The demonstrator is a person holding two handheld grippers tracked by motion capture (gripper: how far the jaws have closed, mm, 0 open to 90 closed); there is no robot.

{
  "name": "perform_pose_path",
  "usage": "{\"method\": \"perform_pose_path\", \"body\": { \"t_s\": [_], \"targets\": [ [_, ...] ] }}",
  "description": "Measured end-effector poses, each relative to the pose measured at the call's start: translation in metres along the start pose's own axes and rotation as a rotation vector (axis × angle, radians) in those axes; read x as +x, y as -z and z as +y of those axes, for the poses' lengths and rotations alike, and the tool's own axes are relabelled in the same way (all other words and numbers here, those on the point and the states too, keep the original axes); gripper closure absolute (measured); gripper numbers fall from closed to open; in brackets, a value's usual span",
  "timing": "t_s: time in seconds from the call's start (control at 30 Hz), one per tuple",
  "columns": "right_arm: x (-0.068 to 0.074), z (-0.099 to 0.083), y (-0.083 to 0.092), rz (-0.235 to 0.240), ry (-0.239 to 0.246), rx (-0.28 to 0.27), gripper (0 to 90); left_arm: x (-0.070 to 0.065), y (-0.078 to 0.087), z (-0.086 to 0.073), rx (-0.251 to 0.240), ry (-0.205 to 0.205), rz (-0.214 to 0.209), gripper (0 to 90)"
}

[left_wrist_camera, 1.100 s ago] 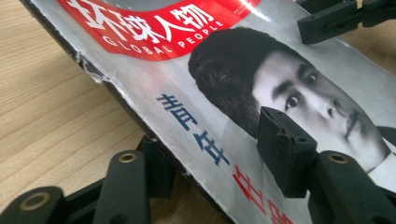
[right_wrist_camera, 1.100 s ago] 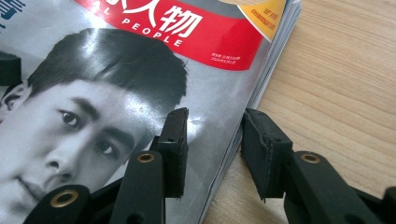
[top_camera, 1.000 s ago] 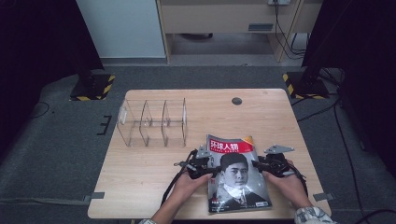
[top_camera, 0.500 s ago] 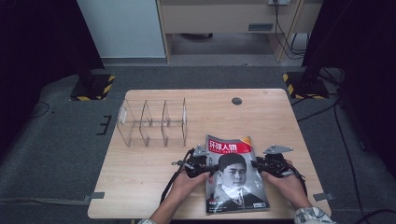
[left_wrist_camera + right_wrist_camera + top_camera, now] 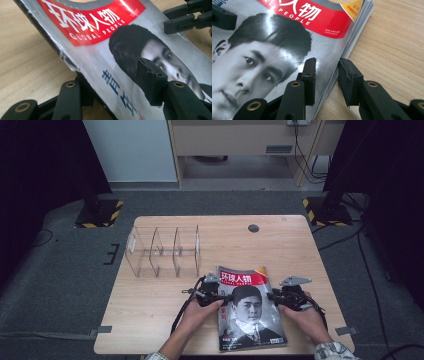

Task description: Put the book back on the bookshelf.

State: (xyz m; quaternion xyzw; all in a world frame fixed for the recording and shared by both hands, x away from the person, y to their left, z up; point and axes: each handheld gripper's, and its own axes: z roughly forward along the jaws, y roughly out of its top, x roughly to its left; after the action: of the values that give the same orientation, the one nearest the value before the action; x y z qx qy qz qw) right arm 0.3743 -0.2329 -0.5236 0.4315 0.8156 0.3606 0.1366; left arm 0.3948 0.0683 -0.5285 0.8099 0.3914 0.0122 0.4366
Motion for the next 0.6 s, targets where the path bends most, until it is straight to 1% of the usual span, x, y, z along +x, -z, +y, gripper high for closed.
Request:
{"method": "perform_pose_path", "body": {
  "t_s": [0.1, 0.17, 0.27, 0.37, 0.4, 0.43, 0.6],
  "targets": [
    [0.001, 0.000, 0.000, 0.010, 0.001, 0.001, 67.6, 0.001, -0.001, 0.008, -0.001, -0.012, 0.004, 52.2],
    [0.002, 0.000, 0.000, 0.021, -0.002, 0.003, 67.7, 0.002, -0.001, 0.013, -0.005, -0.005, -0.001, 53.8],
    [0.004, 0.000, -0.002, 0.029, 0.014, 0.000, 67.7, 0.004, -0.001, 0.019, 0.007, -0.007, 0.003, 56.2],
    [0.006, 0.001, -0.003, 0.043, 0.010, 0.004, 67.7, 0.006, 0.001, 0.021, 0.015, -0.011, 0.007, 59.6],
    [0.006, 0.001, -0.003, 0.046, 0.013, 0.003, 67.7, 0.007, 0.001, 0.022, 0.014, -0.002, 0.008, 60.2],
    [0.007, 0.001, -0.003, 0.052, 0.018, 0.005, 67.7, 0.008, 0.002, 0.023, 0.014, -0.003, 0.009, 60.7],
    [0.009, 0.001, -0.004, 0.055, 0.030, 0.002, 67.4, 0.010, 0.000, 0.026, 0.024, -0.007, 0.009, 60.2]
  ]
}}
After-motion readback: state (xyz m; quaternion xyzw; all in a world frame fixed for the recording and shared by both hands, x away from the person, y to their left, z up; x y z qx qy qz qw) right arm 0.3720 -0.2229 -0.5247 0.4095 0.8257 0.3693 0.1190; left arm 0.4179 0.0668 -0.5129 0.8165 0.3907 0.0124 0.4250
